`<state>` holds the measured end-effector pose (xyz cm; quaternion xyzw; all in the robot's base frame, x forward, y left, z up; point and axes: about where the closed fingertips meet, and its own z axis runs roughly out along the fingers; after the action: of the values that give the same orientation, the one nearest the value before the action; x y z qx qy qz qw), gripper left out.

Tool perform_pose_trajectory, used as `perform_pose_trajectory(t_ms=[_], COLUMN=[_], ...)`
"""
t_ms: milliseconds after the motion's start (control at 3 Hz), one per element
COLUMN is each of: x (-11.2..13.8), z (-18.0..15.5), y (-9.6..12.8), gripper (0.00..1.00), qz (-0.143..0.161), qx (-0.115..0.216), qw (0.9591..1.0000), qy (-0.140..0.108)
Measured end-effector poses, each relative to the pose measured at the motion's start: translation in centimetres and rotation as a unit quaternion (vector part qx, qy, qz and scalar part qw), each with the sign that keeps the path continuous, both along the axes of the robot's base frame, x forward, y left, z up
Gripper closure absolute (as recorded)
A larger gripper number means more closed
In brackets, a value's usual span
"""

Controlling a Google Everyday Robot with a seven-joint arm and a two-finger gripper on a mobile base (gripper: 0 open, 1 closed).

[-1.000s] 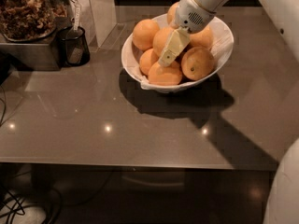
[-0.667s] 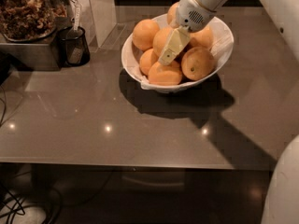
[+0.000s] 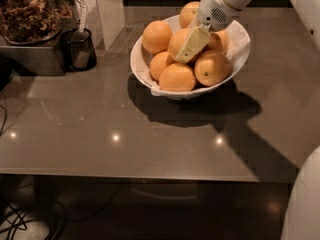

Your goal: Pick orange from white bowl

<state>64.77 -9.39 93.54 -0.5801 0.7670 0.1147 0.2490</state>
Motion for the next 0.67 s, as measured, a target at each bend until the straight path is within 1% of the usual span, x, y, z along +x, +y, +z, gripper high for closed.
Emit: perform_pose_trajectory(t_ms=[333, 667], x=[0.0, -1.9], z=[0.1, 2.5], y=[0.2, 0.1], gripper=[1.0, 1.0], qz=[0.0, 0.002], qx=[0.0, 0.025], qw=[1.0, 0.9993], qy=[0.0, -0.029])
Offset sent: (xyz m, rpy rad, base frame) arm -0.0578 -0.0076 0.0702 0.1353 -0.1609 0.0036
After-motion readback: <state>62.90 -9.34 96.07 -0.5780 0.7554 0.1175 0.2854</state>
